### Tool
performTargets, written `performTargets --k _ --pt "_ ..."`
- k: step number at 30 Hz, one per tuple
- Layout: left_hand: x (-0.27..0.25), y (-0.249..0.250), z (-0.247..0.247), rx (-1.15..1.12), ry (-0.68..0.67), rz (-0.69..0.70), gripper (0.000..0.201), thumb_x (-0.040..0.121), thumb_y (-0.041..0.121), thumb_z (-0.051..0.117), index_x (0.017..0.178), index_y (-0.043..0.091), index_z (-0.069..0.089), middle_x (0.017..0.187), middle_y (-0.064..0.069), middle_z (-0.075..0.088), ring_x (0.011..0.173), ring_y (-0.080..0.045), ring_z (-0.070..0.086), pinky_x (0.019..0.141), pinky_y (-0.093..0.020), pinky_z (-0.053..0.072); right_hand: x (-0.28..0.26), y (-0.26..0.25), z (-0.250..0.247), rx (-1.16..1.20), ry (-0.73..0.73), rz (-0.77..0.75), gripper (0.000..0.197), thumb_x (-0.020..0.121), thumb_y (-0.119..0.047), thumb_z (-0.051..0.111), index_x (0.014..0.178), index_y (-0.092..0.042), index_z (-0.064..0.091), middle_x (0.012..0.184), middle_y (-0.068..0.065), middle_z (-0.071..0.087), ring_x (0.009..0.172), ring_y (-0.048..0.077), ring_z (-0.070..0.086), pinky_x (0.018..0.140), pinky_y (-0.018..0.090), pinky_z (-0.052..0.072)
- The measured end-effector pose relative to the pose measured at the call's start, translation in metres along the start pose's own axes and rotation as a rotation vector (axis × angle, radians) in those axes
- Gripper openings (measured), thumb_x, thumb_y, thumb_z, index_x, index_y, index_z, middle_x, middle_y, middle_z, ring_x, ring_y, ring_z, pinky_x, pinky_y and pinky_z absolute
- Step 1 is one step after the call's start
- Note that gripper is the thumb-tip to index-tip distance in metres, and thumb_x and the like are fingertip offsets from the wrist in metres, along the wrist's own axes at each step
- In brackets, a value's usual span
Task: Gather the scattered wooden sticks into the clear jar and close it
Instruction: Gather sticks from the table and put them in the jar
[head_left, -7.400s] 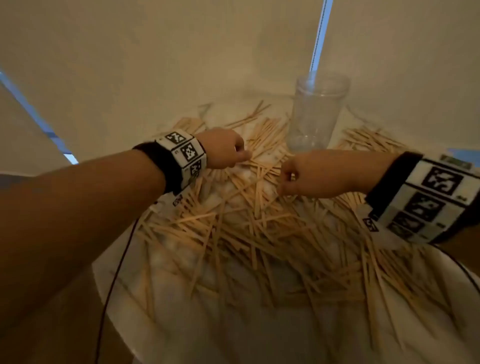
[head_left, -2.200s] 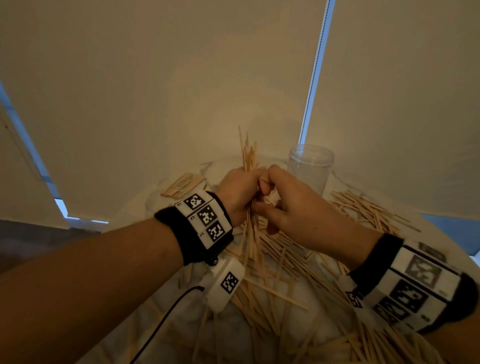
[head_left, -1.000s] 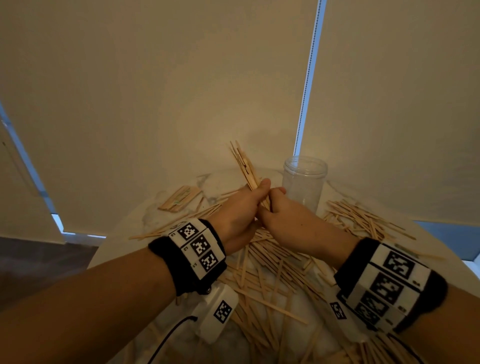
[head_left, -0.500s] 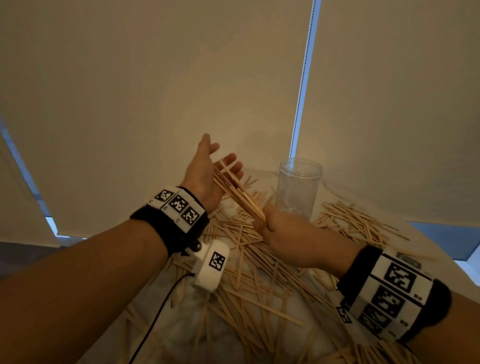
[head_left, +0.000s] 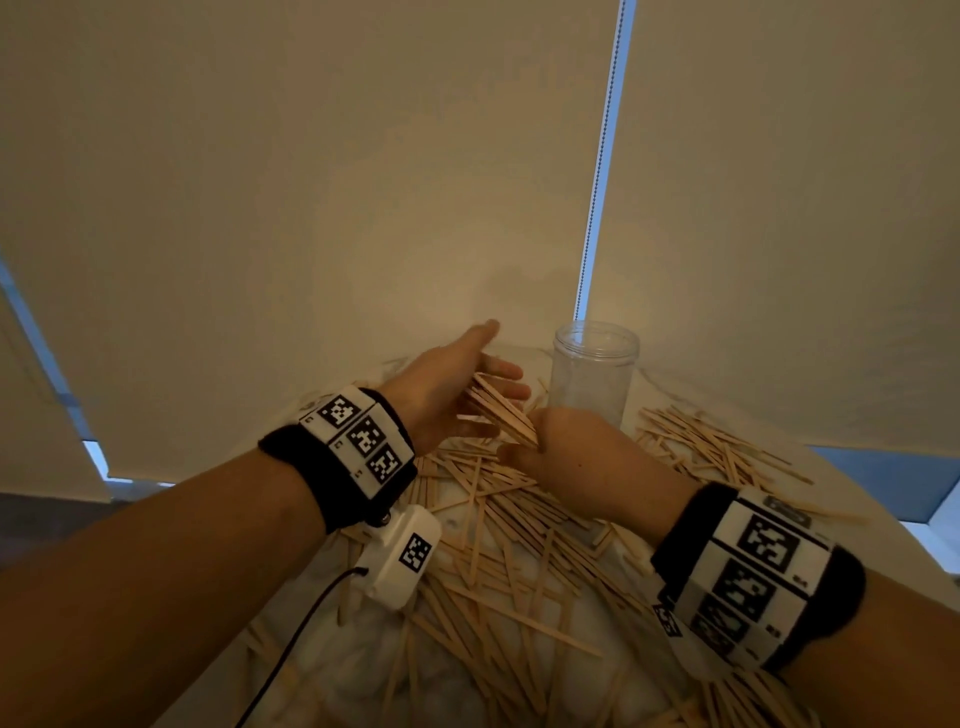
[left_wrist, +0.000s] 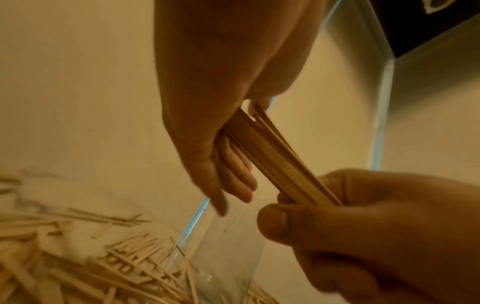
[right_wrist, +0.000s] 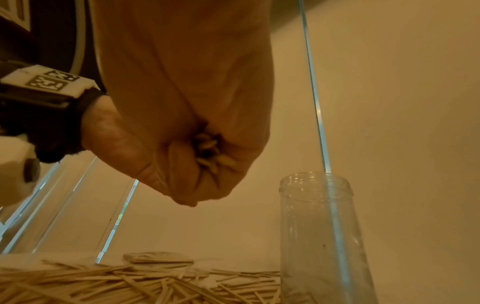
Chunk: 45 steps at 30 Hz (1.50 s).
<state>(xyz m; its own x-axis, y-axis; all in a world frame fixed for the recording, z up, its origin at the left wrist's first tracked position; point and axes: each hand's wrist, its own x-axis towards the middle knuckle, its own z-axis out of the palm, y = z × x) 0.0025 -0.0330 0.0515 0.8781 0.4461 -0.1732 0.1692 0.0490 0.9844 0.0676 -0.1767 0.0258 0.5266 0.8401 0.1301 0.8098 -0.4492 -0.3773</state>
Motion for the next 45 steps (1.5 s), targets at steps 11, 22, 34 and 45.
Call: performTargets --k 11,22,34,45 --pt "0.014 -0.024 0.007 0.142 0.276 0.216 0.044 0.082 0.029 0.081 0.060 0.013 0.047 0.042 0.003 0.043 0.036 -0.012 0.041 0.040 -0.022 0.032 0.008 0.004 -0.002 -0.250 0.197 0.104 0.035 0.084 -0.046 0.069 0.105 -0.022 0.053 0.086 -0.003 0.060 0.079 0.018 0.059 0.061 0.028 0.041" --pt "0.005 -0.019 0.015 0.008 0.238 0.176 0.034 0.096 0.035 0.062 0.086 0.004 0.072 0.063 -0.007 0.068 0.047 -0.018 0.060 0.047 -0.025 0.047 0.012 0.019 -0.002 -0.311 0.298 0.087 0.025 0.091 -0.046 0.059 0.094 -0.023 0.066 0.073 -0.004 0.060 0.067 0.016 0.058 0.059 0.028 0.046" --pt "0.013 -0.011 0.018 0.424 0.151 0.157 0.046 0.090 0.046 0.065 0.078 0.003 0.077 0.068 -0.009 0.075 0.033 -0.009 0.041 0.040 -0.018 0.033 0.013 0.025 -0.020 -0.238 0.132 0.140 0.029 0.081 -0.041 0.075 0.091 -0.015 0.067 0.072 -0.002 0.057 0.068 0.015 0.054 0.048 0.022 0.030" --pt "0.026 -0.010 0.032 -0.158 0.085 0.026 0.032 0.096 0.028 0.066 0.098 -0.003 0.070 0.073 -0.014 0.072 0.044 -0.011 0.059 0.038 -0.016 0.047 0.022 0.040 -0.024 -0.121 0.553 0.079 0.058 0.099 -0.062 0.030 0.075 -0.020 0.063 0.063 -0.002 0.059 0.061 0.017 0.057 0.057 0.030 0.041"
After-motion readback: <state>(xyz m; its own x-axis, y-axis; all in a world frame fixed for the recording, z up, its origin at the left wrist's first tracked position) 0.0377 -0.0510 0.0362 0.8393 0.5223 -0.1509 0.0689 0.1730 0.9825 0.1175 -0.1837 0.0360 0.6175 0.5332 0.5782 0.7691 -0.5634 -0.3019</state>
